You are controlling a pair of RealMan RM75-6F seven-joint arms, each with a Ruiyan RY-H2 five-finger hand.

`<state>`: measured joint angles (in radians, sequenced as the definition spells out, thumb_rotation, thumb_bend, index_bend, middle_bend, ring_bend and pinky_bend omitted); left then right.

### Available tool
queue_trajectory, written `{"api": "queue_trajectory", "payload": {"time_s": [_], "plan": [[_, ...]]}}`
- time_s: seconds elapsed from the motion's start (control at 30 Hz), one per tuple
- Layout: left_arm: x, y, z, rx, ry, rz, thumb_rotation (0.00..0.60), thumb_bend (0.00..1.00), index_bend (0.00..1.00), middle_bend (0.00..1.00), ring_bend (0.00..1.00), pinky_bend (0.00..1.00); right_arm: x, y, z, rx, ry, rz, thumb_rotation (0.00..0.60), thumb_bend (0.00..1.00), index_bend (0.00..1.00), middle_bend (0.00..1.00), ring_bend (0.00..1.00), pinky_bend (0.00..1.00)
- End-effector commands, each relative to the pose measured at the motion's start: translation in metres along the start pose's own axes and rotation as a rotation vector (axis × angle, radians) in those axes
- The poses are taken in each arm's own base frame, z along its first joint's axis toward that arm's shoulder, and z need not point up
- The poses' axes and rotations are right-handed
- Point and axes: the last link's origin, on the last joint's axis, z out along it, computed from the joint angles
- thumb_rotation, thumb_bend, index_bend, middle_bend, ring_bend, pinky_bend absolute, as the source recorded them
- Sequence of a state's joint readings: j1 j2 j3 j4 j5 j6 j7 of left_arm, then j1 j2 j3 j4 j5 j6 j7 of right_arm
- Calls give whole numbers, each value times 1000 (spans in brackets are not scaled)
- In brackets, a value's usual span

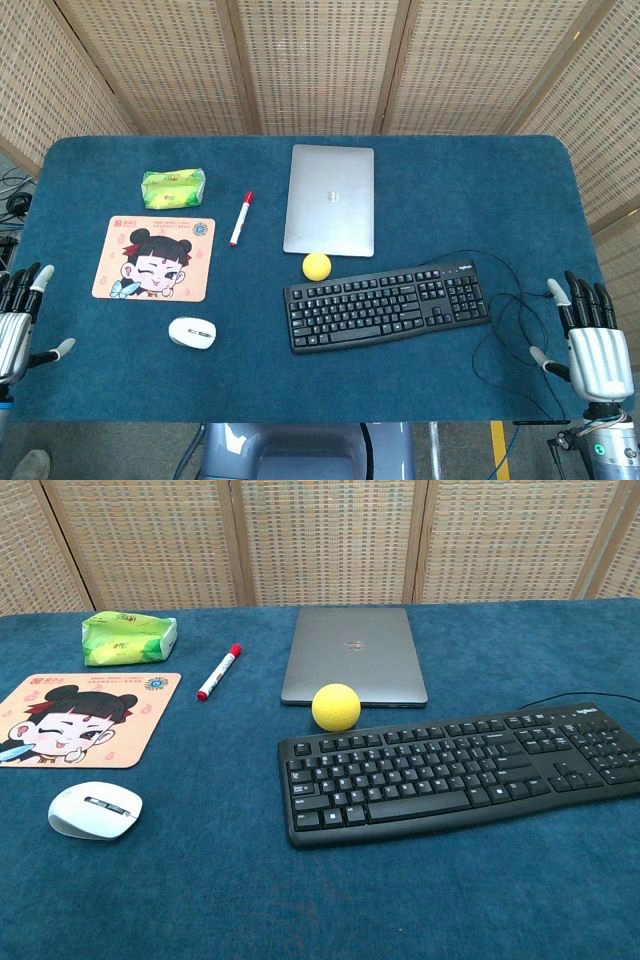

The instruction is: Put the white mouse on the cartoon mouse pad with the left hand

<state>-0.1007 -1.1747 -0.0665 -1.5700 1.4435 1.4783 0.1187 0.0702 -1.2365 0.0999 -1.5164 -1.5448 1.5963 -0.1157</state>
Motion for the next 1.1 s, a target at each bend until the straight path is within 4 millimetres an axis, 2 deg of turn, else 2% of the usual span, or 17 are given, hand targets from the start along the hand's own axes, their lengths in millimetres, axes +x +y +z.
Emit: {"api": "queue_trajectory", "payload": {"time_s": [0.03,0.27,0.4,0.53,0.77,0.83,1.1], "plan": [[0,0,0,-1,-1,0,600,0,0,0,0,0,0,0,0,-4,2,1,600,0,0,0,0,0],[-4,6,-1,-25,-30,-8,600,0,0,0,0,0,0,0,-1,-5,1,2,600,0,0,0,0,0],[-9,23,1,-114,-98,-26,600,0,0,0,0,0,1,0,0,-9,1,2,600,0,0,0,0,0],[-16,46,12,-257,-133,-24,600,0,0,0,0,30,1,2,2,-18,-5,8,600,0,0,0,0,0],[-37,82,31,-451,-208,41,600,0,20,0,1,118,3,6,2,-29,-9,13,600,0,0,0,0,0],[-51,96,42,-491,-257,122,600,0,35,1,7,129,4,9,3,-42,-13,22,600,0,0,0,0,0],[-85,119,57,-508,-381,171,600,0,125,67,70,202,5,14,6,-61,-22,28,600,0,0,0,0,0]]}}
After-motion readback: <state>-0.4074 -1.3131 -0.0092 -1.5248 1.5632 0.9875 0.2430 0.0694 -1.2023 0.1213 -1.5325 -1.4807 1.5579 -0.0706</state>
